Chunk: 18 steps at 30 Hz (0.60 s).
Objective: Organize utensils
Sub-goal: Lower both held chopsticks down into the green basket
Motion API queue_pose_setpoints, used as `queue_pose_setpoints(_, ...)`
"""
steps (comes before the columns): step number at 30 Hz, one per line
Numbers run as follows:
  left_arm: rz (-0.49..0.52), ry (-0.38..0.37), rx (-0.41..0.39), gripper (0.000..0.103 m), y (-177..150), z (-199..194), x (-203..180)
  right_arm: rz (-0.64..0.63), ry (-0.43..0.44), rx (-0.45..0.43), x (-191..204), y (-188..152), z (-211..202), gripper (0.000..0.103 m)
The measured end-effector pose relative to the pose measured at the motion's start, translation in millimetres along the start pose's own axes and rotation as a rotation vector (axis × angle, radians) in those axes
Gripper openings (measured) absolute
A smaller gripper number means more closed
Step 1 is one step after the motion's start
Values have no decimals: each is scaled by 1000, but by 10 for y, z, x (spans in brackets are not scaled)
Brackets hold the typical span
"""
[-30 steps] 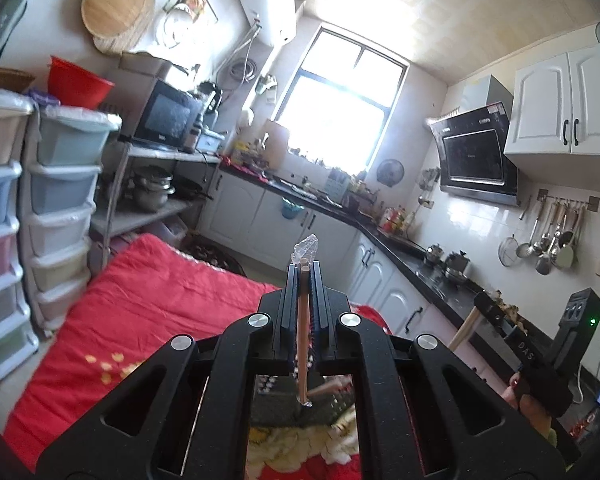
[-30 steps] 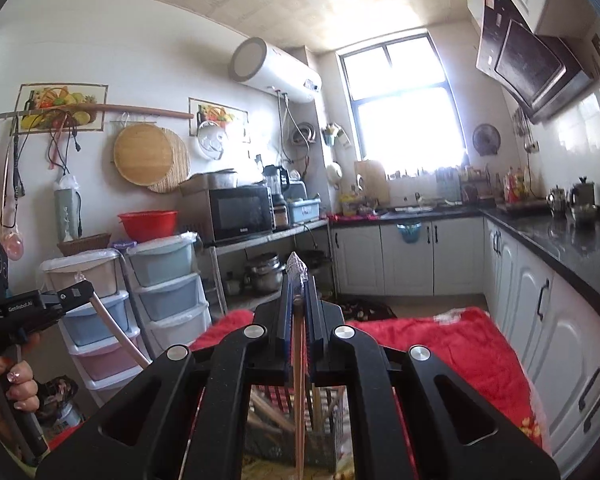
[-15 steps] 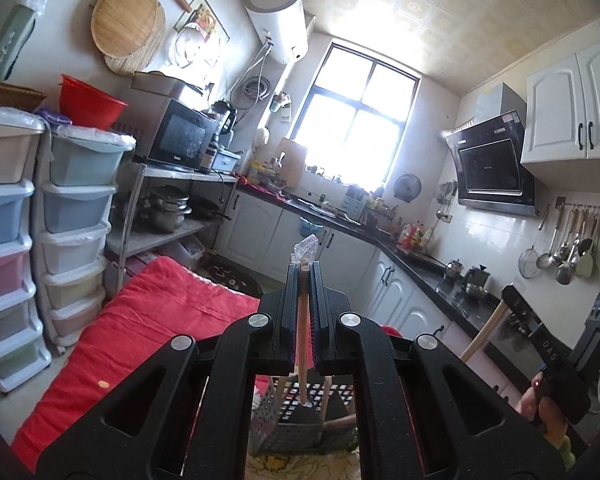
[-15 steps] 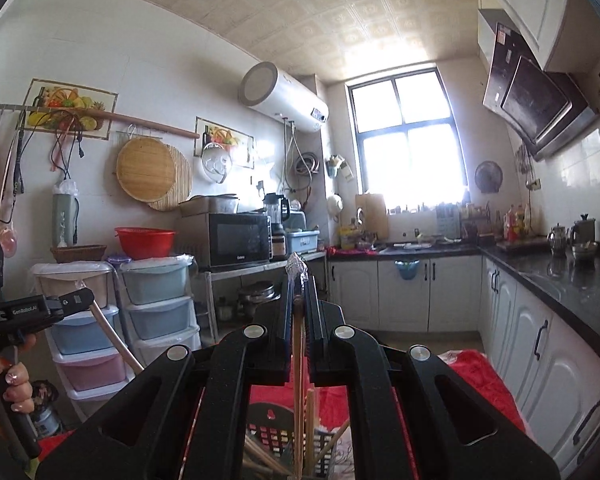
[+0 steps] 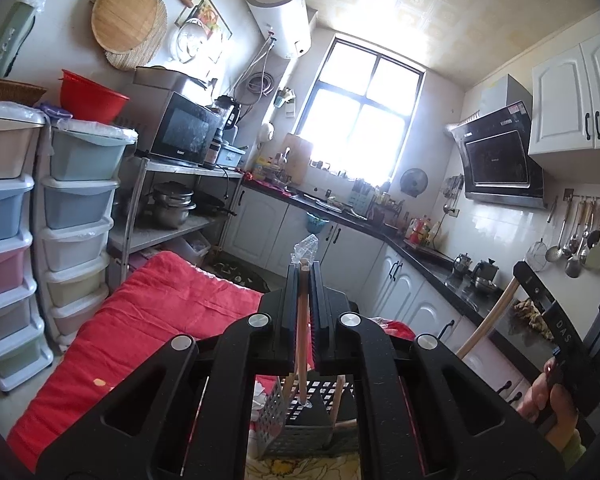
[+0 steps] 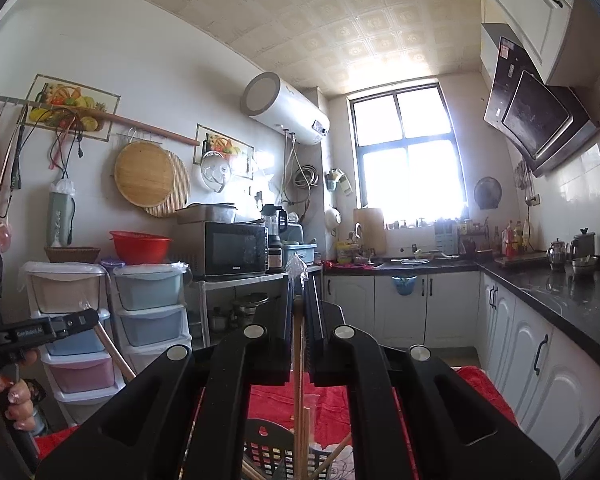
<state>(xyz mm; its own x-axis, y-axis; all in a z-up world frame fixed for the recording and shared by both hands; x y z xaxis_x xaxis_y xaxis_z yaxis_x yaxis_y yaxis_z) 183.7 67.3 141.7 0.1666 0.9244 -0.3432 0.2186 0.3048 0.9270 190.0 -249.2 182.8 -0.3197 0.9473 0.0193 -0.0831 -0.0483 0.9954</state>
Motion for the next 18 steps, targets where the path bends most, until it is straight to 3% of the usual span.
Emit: queue_pose_setpoints(18, 35, -13, 23, 3, -263, 160, -101, -10, -9, 4, -14, -141, 126, 6)
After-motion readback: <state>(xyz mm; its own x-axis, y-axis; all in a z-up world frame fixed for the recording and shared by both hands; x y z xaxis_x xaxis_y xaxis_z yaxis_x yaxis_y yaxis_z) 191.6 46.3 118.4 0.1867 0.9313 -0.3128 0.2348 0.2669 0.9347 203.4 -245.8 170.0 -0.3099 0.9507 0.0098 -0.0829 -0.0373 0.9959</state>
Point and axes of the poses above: each gripper's, at about its wrist camera, not at the fingertips, and z roughly the way its jaws point, x to its left, y to its top, the point moved 2 cm from there along z, roughly the way its jaws point, and after that the axes turned 1 degree about x, right-handed, at the moved point
